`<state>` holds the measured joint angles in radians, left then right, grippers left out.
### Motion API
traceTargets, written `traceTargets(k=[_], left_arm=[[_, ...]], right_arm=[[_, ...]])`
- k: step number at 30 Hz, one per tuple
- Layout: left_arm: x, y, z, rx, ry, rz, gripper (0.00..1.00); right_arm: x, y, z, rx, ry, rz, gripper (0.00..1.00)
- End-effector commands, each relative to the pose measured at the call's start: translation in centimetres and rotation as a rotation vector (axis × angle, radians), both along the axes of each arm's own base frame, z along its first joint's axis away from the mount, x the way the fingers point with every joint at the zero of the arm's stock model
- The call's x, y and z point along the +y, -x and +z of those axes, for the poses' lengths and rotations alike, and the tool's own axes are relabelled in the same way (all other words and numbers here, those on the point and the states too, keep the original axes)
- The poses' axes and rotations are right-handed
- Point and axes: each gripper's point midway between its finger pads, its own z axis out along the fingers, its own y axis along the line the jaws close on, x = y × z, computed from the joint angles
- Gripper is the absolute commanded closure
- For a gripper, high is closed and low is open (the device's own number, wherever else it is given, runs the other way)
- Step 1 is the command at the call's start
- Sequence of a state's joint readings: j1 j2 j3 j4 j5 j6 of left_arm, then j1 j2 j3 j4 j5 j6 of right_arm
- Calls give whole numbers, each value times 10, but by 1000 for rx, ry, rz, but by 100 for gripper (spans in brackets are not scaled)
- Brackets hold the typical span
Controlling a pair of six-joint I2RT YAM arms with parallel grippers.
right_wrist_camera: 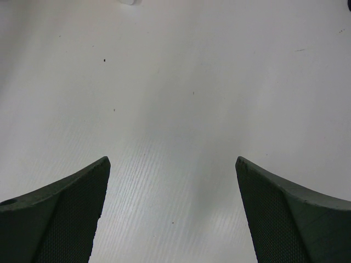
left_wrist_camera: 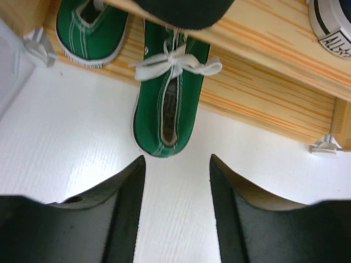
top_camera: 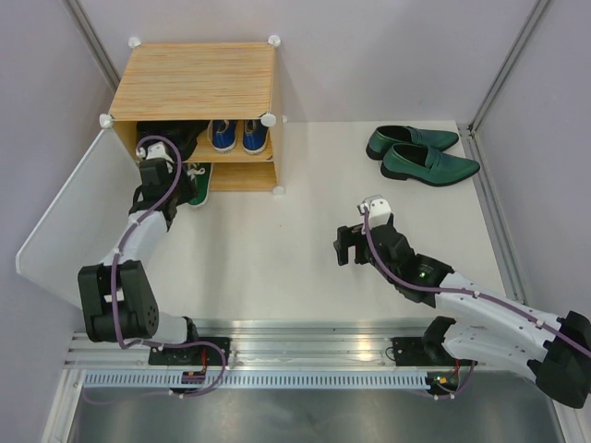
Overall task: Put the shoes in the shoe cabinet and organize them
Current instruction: Place the shoe in the shoe cabinet.
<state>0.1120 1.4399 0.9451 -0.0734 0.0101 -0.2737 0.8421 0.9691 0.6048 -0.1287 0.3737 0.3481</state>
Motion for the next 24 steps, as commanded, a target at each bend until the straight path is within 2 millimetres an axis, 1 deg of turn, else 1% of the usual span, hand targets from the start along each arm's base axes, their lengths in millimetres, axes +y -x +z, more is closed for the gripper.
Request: traceTargets(k=[1,2,3,4,5,6,7,9,10,11,13,14,17,18,19,21,23,24], left_arm=[[-6,19,1,-18,107,74,53],[-8,30,-10,3,128,90,56],[-10,32,-11,-16,147,99,61],[-11,43,-20,-13,181,124,71],[-12,46,-22,-23,195,136,74],[-13,45,-21,-51,213,146,76],[-5,47,-26,-49,195,187,77],[-1,49,-35,-26,187,210,78],[-1,47,-35,-25,182,213,78],[0,46,-44,2,176,216,78],[3,40,-46,6,169,225,78],[4,39,-54,25,164,230,78],[8,30,-55,14,149,232,79],[8,28,-60,27,145,231,79],[9,23,-58,17,142,230,80],[10,18,-61,14,145,239,80],[12,11,-58,-13,145,239,80],[11,9,-61,-8,155,244,79]], right_arm=[[5,-2,20,-36,-62,4,2],[5,-2,21,-38,-64,4,2],[5,-1,22,-40,-69,7,2],[6,-1,23,-40,-74,7,2],[6,0,22,-40,-72,11,2],[6,1,22,-38,-75,14,2],[7,1,22,-36,-77,17,2],[7,1,21,-33,-76,16,2],[8,1,21,-32,-78,19,2],[8,1,21,-31,-78,21,2],[8,1,21,-34,-77,21,2],[7,1,21,-34,-75,16,2],[7,0,19,-31,-67,12,2],[7,0,18,-30,-63,12,2],[6,-1,17,-29,-60,9,2],[6,-2,16,-27,-53,7,2],[7,-3,15,-27,-50,6,2],[7,-3,14,-24,-44,4,2]])
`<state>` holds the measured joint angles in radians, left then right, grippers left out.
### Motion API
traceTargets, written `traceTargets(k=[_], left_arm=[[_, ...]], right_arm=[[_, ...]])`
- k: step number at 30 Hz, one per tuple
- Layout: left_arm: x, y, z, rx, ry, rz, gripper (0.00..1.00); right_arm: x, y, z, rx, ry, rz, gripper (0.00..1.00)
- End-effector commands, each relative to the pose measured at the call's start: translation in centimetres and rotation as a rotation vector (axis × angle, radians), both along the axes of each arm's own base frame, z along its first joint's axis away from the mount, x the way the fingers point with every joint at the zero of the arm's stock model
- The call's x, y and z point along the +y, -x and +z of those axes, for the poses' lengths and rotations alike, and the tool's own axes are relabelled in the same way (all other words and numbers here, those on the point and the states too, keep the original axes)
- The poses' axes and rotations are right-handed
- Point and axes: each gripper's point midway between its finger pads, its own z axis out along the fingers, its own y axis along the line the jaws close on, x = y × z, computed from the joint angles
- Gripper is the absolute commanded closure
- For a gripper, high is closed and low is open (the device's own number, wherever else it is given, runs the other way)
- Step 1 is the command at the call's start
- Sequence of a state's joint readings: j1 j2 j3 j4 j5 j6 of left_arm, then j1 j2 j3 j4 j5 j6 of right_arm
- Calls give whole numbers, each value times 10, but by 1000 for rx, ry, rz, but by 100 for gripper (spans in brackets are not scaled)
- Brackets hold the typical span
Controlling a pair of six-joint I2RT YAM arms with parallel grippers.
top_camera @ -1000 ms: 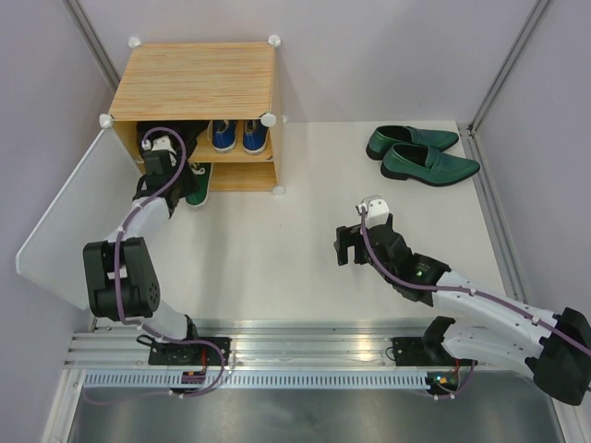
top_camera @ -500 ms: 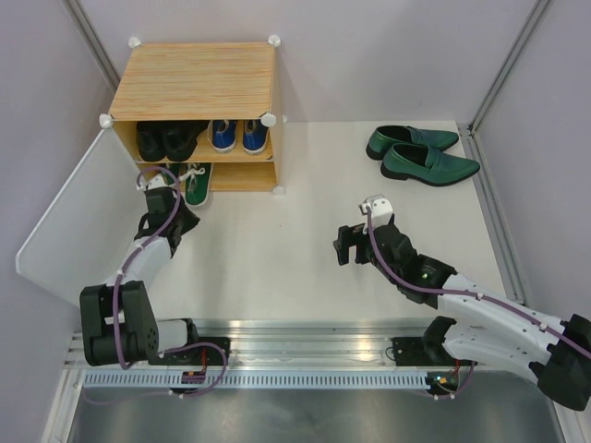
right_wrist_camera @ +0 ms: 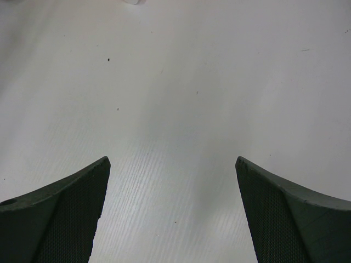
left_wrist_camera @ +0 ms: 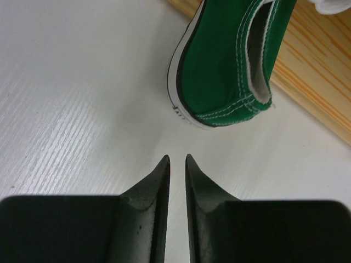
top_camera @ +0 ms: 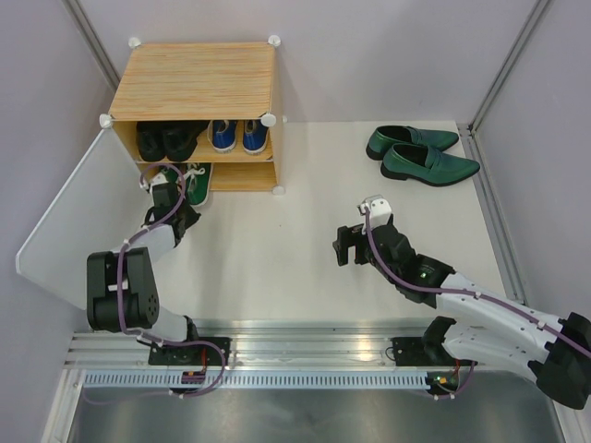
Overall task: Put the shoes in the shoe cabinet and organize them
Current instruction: Place the shoe in the shoe cabinet.
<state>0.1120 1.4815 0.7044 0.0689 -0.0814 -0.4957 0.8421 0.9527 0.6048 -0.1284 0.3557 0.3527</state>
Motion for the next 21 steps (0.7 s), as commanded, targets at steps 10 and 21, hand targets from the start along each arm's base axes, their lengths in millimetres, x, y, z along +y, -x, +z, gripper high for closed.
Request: traceTargets(k=[10,21], left_arm=[[11,-65,39,-174,-13,26,78],[27,-82,51,-218,-70,48,78]], right_arm=[[3,-10,2,-15,15,-27,2],[3,-14,-8,5,54,-35,2]])
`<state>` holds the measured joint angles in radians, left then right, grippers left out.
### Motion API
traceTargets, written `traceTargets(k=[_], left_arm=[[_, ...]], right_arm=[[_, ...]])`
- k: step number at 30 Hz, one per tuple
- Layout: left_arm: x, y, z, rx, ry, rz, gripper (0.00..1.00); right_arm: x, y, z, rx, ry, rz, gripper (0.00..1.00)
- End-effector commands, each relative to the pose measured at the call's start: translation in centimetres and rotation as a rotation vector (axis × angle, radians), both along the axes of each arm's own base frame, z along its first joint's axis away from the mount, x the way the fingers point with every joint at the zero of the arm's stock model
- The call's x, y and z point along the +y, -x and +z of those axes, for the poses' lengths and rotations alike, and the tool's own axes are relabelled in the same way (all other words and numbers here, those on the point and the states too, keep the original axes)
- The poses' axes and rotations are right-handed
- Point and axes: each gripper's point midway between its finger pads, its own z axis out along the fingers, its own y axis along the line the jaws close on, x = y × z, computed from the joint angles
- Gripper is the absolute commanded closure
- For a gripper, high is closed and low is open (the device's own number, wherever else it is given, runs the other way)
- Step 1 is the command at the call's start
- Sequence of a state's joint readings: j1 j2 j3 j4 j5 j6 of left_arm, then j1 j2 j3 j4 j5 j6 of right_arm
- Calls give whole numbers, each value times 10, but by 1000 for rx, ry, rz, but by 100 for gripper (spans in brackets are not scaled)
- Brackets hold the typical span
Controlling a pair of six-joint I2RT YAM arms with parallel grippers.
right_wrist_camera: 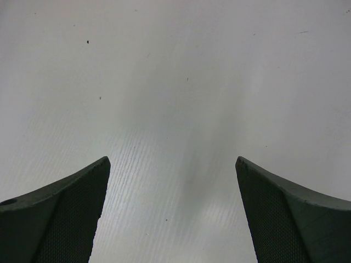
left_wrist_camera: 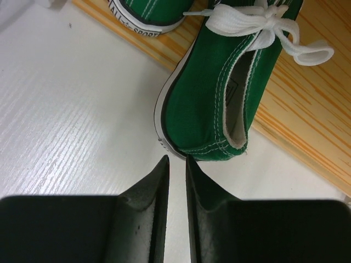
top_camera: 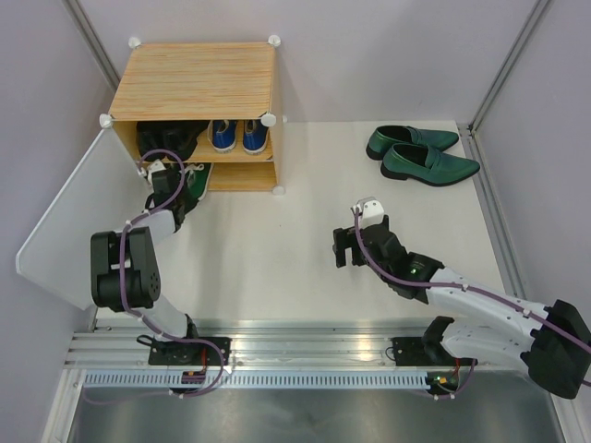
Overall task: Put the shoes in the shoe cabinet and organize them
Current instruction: Place the shoe in the shoe cabinet.
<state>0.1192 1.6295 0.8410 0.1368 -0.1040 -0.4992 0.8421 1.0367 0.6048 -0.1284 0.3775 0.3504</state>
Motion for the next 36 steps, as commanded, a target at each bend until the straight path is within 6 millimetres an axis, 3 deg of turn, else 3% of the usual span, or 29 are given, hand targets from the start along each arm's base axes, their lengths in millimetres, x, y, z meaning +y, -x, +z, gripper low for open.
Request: traceTargets(k=[1,12,28,36], left_arm=[[14,-38,46,-169,-52,16,78],[2,-52,49,-211,5,-26,79],[7,-77,63,-236,-26,-40,83],[15,-82,50,-206,-64,-26,91]], right_arm=[[5,-10,19,-48,-21,-16,2],[5,-12,13,-37,3,-20,2],[5,-14,10,-32,21,-24,2],[4,-16,8,-29,35,-28,2]])
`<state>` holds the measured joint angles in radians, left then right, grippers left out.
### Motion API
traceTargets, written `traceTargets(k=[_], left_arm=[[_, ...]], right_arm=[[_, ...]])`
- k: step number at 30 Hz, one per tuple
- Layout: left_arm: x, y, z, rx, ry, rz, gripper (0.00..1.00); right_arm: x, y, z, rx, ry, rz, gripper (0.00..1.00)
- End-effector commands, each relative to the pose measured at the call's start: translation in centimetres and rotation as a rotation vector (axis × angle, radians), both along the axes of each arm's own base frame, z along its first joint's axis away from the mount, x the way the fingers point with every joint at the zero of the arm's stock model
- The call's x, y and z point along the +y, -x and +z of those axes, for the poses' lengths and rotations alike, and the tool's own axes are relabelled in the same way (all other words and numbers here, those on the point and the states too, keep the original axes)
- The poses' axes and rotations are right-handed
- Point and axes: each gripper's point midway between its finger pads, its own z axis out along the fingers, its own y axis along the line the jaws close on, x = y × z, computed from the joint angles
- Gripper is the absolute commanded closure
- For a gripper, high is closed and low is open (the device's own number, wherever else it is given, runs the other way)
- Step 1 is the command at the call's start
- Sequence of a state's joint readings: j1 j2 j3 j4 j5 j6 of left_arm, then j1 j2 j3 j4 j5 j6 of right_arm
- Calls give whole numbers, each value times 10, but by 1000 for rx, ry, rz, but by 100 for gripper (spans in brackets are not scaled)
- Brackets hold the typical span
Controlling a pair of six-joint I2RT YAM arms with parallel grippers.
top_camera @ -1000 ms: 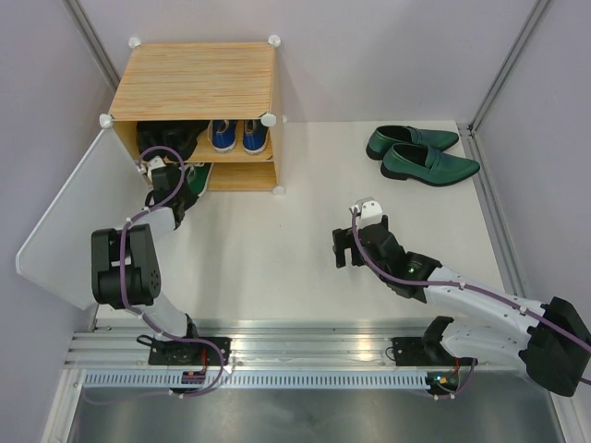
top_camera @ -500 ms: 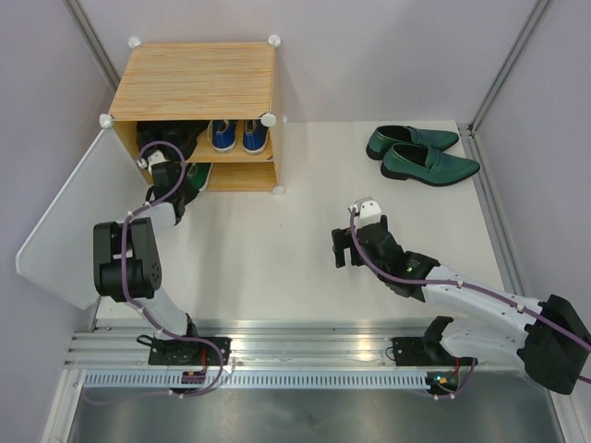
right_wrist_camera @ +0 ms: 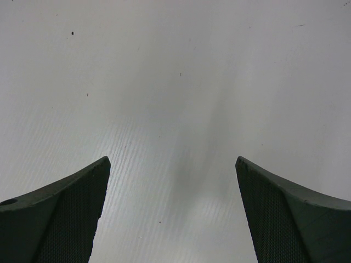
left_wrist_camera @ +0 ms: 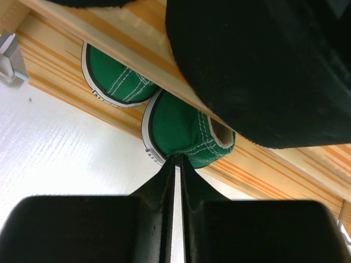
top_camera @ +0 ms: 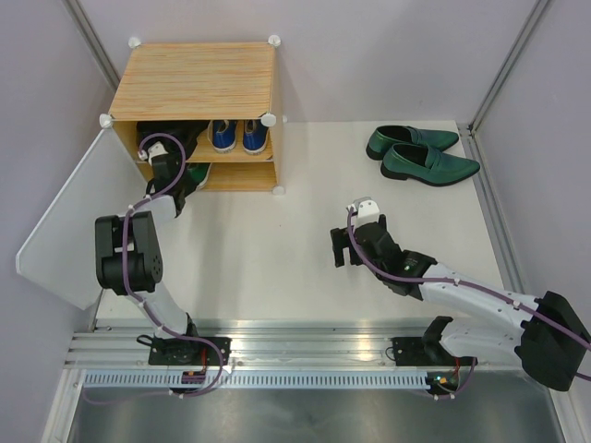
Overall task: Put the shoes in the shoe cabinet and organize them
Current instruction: Place the shoe in the shoe cabinet.
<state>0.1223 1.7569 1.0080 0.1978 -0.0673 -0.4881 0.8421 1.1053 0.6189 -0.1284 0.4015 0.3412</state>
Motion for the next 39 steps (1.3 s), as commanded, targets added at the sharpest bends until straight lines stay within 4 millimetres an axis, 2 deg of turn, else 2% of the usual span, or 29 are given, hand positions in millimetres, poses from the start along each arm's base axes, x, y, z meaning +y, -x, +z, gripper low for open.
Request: traceTargets(k=[1,5,10,14,19,22,24,28,30,36,37,38,39], left_arm=[[14,-26,25,-101,-68,9,92],[13,-29,25,-100,-78,-5,92],[7,-28,15,-84,-72,-44,92],[2,-23,6,-72,-64,-69,87],[-6,-23,6,-73,-88,-119,86],[-5,-22,-1,-59,-100,-128,86],[-13,-22,-7,-39,-93,-179,87],[-6,-20,-19,3,-119,-161,87],[3,-16,-25,38,-143,-122,88],[22,-12,-18,56,-196,-58,88],[24,-11,-17,64,-195,-50,85],[22,-10,-16,66,-191,-56,75],[21,-10,-11,55,-184,-59,70]], right_arm=[[4,-11,21,-54,-19,-17,2],[4,-11,21,-53,-16,-16,2],[6,-11,21,-49,-19,-10,2],[6,-11,21,-49,-19,-9,2],[8,-10,20,-44,-25,-1,2],[8,-9,23,-50,-34,2,2],[9,-8,22,-45,-32,7,2],[9,-8,23,-46,-38,10,2],[9,-8,23,-47,-39,8,2],[8,-7,24,-49,-42,9,2],[8,-8,25,-50,-44,7,2],[9,-7,25,-51,-46,10,2],[9,-7,26,-51,-46,11,2]])
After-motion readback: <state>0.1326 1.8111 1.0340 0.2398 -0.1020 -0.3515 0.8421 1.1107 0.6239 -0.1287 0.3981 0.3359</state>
